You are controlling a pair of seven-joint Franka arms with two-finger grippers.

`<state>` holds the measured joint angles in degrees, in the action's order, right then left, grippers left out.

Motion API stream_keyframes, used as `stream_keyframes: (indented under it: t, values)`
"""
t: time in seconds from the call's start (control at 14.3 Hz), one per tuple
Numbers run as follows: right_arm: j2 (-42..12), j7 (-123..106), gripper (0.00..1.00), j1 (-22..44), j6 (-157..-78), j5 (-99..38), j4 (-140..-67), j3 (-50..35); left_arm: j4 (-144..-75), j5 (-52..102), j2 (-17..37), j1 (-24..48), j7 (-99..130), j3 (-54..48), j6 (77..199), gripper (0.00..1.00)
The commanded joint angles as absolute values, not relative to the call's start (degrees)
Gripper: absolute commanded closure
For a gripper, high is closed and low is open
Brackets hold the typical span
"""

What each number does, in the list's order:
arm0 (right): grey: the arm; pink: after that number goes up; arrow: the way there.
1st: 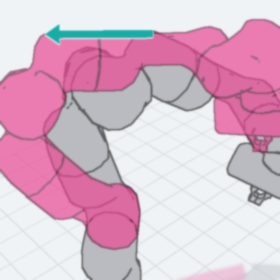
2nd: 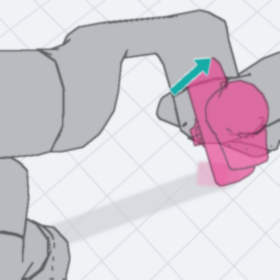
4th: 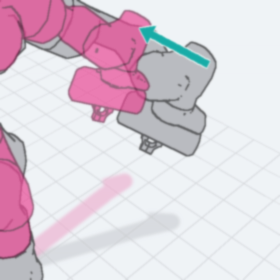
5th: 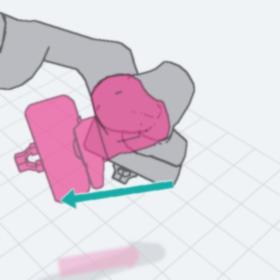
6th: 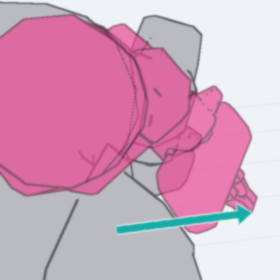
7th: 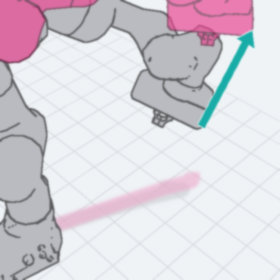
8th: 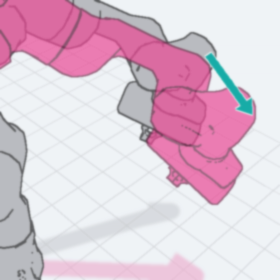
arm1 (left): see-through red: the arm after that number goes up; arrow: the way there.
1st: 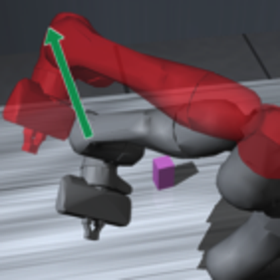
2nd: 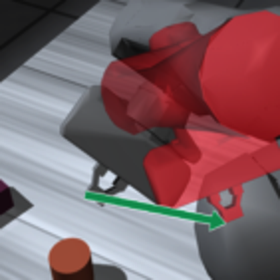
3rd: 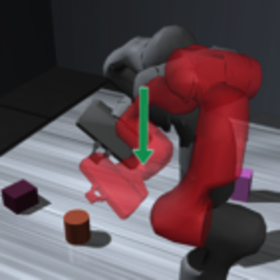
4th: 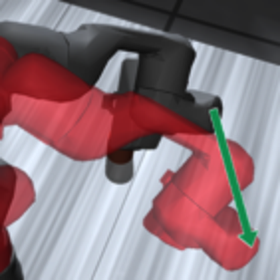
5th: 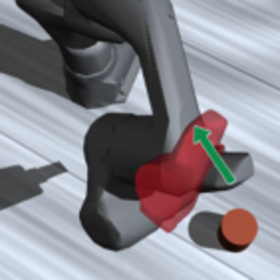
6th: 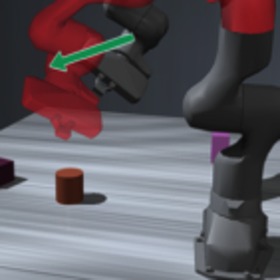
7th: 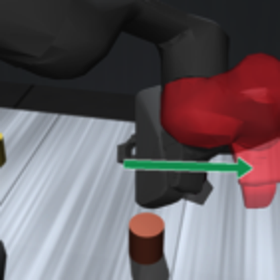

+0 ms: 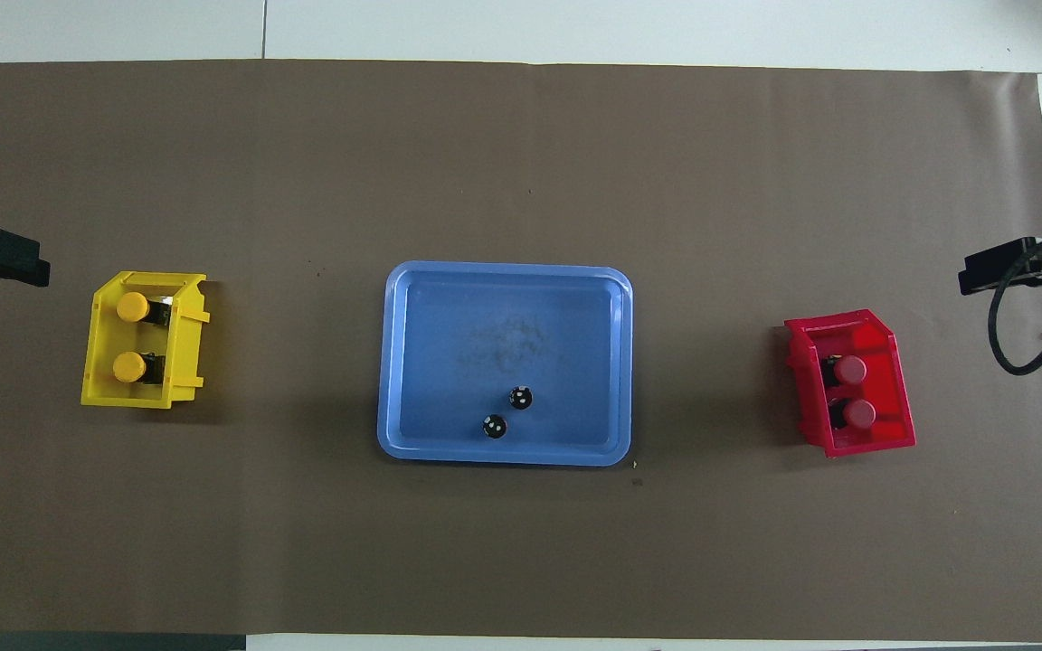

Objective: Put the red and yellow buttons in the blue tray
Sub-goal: 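Reach the red bin with the right gripper while the left gripper reaches yellow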

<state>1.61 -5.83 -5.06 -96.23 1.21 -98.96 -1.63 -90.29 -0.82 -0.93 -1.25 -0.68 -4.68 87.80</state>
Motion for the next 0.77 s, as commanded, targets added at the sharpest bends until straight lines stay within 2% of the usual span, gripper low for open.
stream_keyframes:
  t: [0.0, 0.28, 0.7]
  values:
    - [3.43, -2.56, 0.0, -2.64, -104.04, 1.14, -107.56, -1.58, -93.5, -0.26, -2.98, -1.76, -1.14, -4.57, 88.85, 0.0]
    - [2.9, -1.75, 0.0, -1.85, -114.49, -0.62, -117.83, -1.58, -102.73, -0.26, -6.85, -2.81, -1.93, -4.57, 96.93, 0.0]
    - [3.07, -2.2, 0.26, -2.11, -123.3, -0.7, -127.6, -1.49, -109.59, -0.53, -6.06, -5.54, -6.59, -4.57, 104.31, 0.0]
